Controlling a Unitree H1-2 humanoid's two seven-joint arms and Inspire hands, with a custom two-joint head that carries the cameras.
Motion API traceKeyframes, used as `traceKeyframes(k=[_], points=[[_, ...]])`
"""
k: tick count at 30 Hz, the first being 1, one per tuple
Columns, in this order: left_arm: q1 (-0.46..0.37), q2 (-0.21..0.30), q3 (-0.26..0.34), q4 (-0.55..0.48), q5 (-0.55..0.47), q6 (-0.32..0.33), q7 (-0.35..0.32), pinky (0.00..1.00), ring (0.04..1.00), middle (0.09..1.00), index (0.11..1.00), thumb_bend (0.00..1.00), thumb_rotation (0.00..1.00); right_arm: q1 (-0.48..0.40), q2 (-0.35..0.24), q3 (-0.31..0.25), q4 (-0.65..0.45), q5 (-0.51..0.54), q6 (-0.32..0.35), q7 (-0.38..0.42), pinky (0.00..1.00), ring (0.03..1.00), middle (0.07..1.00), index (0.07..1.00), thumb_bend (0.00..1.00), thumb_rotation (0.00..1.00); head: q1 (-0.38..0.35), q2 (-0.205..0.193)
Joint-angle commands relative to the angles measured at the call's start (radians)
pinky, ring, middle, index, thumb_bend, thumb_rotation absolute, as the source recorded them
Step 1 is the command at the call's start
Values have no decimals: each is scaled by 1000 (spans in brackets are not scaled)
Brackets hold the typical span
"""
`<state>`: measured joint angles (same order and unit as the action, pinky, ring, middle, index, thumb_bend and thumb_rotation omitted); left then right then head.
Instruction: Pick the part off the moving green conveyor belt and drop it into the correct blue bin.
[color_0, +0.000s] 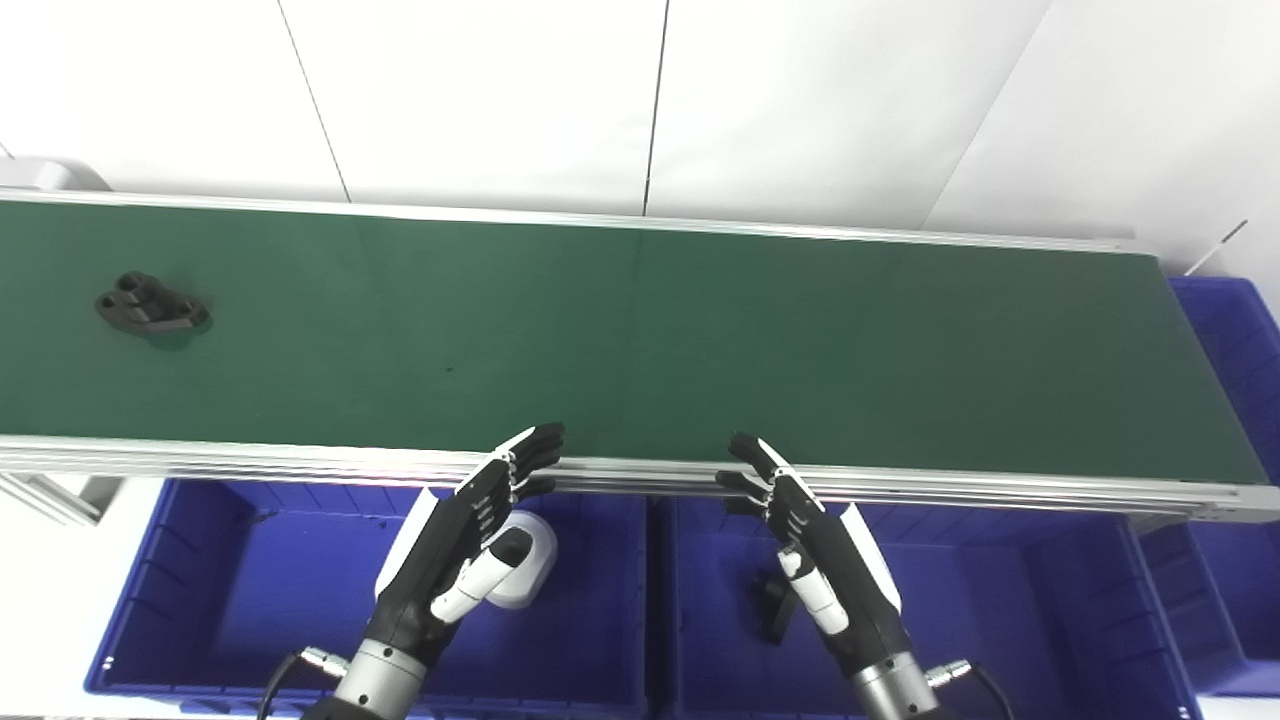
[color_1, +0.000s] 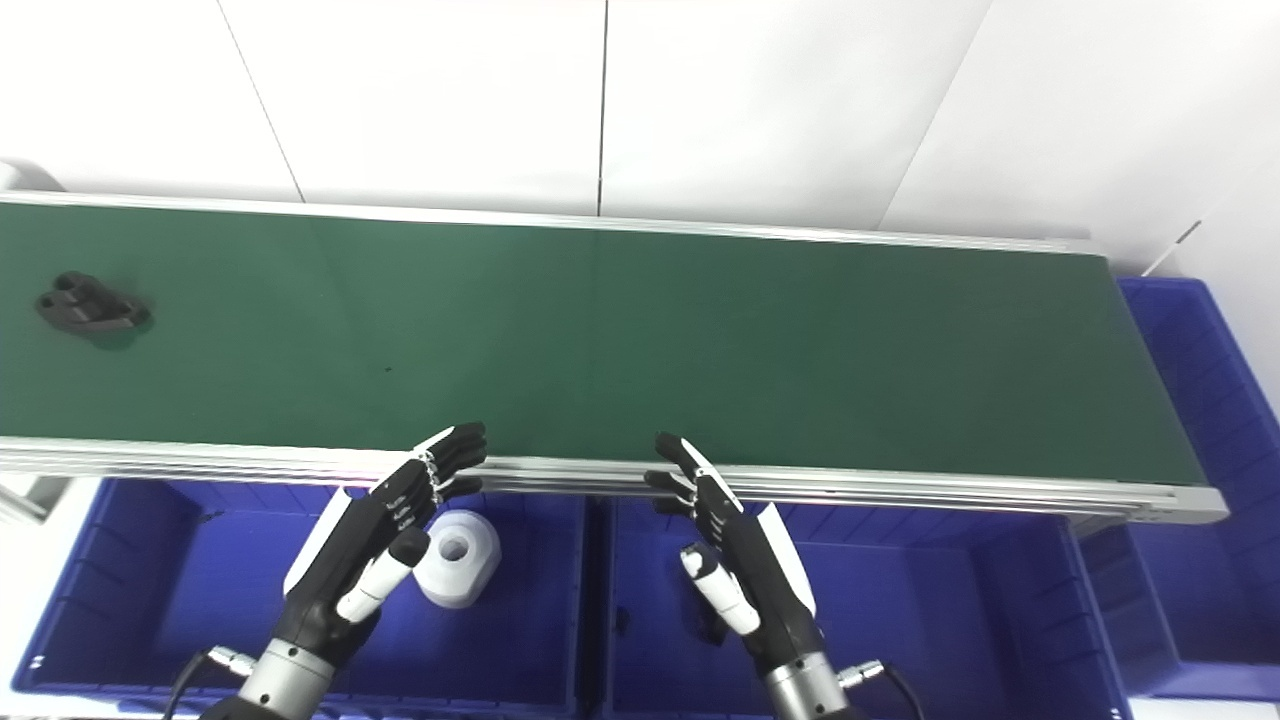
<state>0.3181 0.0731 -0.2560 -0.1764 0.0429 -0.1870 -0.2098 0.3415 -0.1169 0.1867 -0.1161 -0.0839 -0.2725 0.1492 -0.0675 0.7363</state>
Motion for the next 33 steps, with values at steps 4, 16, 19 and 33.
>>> traceKeyframes(k=[4,16,19,33], points=[[-15,2,-5,-16,-6,-24,-4,832,898,901,866,696,862,-7,-2,1,-16,10,-18,6,781,852,937,930,825,1000,2,1],[-15,1,-4,-17,-6,-24,-1,827,896,899,865,696,857,-8,-2,1,-19,10,-15,5,777,851,925,931,823,1000,0,0],[-14,0,-5,-18,-4,-26,0,824,894,898,863,700,854,-7,-2,1,-19,12,-18,5,776,852,924,930,823,999,0,0],[-12,-1,-5,-18,-6,-29,0,828,896,898,862,707,857,-6,-5,1,-20,5,-20,4,776,848,927,932,824,1000,1,-3]])
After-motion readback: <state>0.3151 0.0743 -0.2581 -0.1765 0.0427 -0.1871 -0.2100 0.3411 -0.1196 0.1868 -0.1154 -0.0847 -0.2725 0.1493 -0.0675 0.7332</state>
